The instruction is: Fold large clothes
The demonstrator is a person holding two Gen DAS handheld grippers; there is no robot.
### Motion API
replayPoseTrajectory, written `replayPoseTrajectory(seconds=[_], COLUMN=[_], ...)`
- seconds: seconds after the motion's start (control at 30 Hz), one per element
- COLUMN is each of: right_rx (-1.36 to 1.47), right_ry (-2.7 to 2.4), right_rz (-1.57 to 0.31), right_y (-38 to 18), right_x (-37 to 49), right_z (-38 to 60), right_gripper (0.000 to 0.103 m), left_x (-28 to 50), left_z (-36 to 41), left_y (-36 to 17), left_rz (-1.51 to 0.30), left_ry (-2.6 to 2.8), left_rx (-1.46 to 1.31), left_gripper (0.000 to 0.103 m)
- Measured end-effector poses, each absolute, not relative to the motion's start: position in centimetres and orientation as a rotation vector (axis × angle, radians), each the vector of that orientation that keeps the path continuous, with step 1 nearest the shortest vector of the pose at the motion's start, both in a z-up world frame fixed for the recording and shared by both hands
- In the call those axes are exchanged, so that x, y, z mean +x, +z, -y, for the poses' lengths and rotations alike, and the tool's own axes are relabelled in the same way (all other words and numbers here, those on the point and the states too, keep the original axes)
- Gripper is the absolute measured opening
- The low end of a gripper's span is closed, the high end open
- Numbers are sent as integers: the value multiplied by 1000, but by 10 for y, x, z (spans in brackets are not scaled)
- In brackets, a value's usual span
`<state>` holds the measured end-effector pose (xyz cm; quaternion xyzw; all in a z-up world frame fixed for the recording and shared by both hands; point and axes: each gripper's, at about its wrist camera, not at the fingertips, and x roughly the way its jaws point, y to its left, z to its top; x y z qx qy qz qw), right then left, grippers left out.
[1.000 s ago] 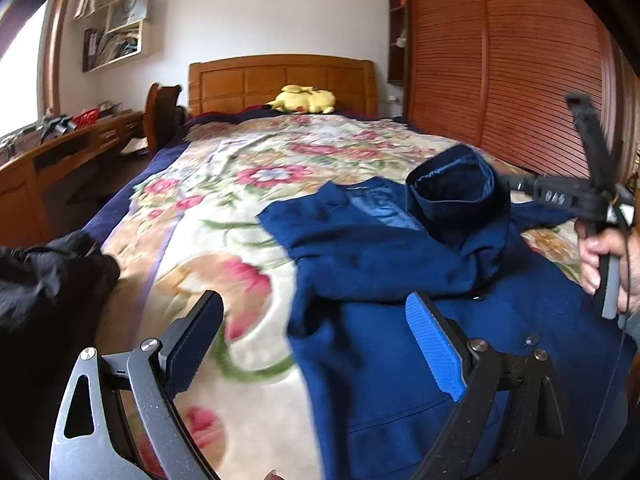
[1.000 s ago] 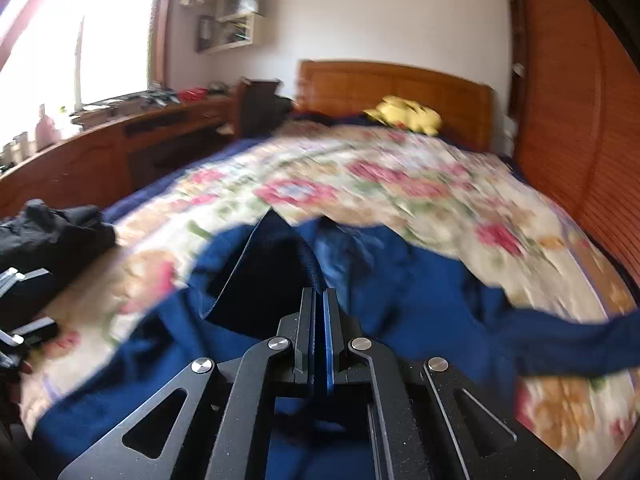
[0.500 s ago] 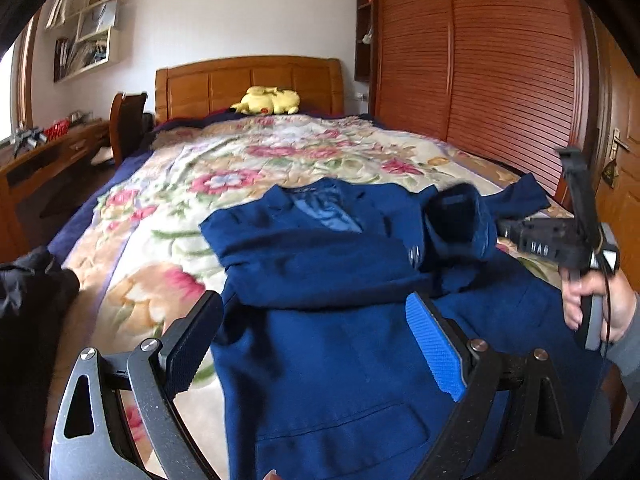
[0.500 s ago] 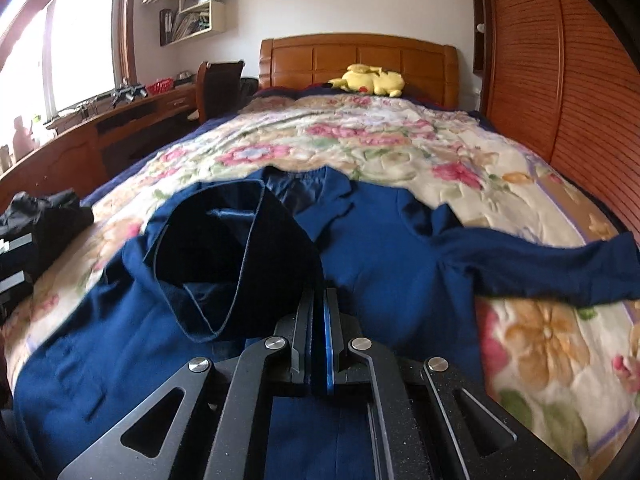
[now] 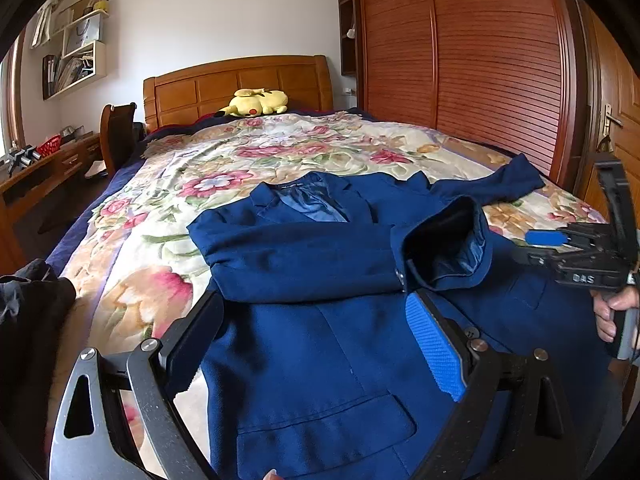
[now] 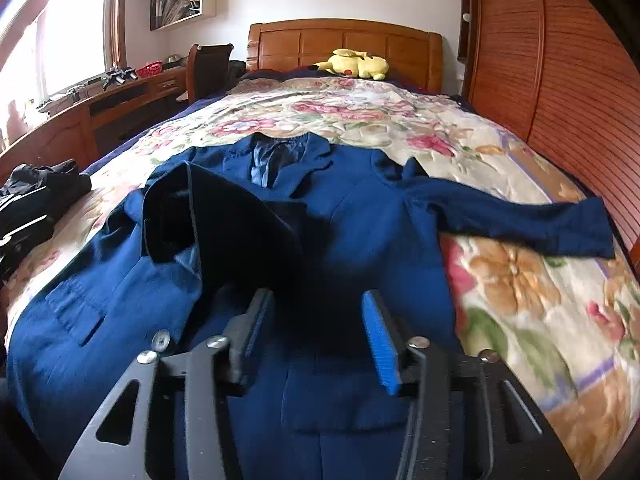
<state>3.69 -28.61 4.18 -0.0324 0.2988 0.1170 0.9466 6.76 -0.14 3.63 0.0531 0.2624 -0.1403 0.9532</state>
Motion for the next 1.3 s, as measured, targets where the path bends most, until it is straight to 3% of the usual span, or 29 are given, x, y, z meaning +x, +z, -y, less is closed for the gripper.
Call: replayPoseTrajectory(seconds=[0.27,0.53,1.0,1.3], right_rx=[-94,-170,-318,-321], right_ry=[306,389,502,444], right_rz=[-526,-549,-742,-769], right_y=[65,73,46,30], right_x=[19,45,84,108], right_z=[264,217,183,181], right_gripper=[64,64,64,62], left_x=[62,58,59,61], left_z=[-8,-22,-31,-28], left_y=[38,36,36,31], left_rz=[-526,-536,-543,-560], left_ry=[-265,-238,-223,-230], left_rx=[108,90,86,101], left_gripper=[93,93,93,93])
